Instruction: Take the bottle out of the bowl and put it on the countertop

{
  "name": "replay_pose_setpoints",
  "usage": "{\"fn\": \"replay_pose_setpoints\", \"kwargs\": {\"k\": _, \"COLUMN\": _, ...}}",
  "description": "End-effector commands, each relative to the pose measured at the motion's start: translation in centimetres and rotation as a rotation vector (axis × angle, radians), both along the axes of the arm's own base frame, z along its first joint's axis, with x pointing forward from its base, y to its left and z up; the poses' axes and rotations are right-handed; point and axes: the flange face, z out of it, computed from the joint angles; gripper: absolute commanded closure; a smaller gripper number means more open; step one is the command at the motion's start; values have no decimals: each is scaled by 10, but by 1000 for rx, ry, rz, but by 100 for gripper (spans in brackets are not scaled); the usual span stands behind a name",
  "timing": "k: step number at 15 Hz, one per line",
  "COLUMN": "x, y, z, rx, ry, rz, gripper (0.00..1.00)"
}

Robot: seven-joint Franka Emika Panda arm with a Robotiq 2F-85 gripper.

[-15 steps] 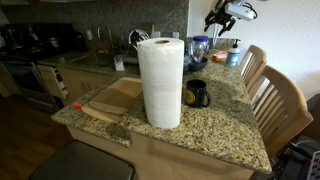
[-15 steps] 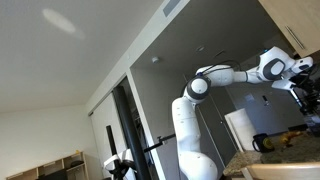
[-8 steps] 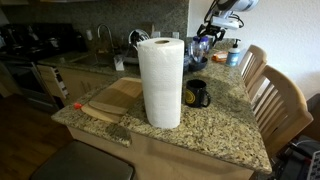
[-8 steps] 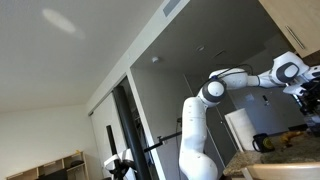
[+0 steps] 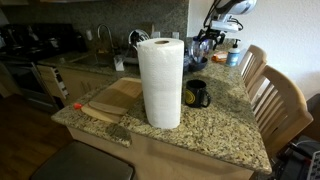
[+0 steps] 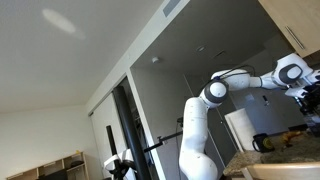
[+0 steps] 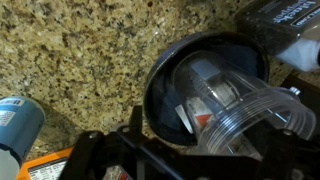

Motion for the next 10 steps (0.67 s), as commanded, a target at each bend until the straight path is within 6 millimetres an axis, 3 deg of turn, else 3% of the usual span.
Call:
{"fn": "replay_pose_setpoints", "kwargs": {"k": 1, "x": 0, "y": 0, "z": 2, "rx": 0, "ry": -1, "rz": 1, "gripper": 0}}
{"fn": "replay_pose_setpoints", "kwargs": {"k": 4, "x": 0, "y": -1, "z": 4, "rx": -6, "ry": -7, "rz": 13, "gripper": 0}}
{"fn": "replay_pose_setpoints", "kwargs": {"k": 5, "x": 0, "y": -2, "z": 4, "rx": -9, "ry": -6, "rz": 11, "gripper": 25}}
{"fn": "replay_pose_setpoints", "kwargs": {"k": 6, "x": 0, "y": -3, "z": 5, "rx": -8, "ry": -7, "rz": 11, "gripper": 26}}
{"fn": "replay_pose_setpoints", "kwargs": {"k": 10, "x": 1, "y": -2, "z": 6, "rx": -17, "ry": -15, "rz": 9, "gripper": 55}}
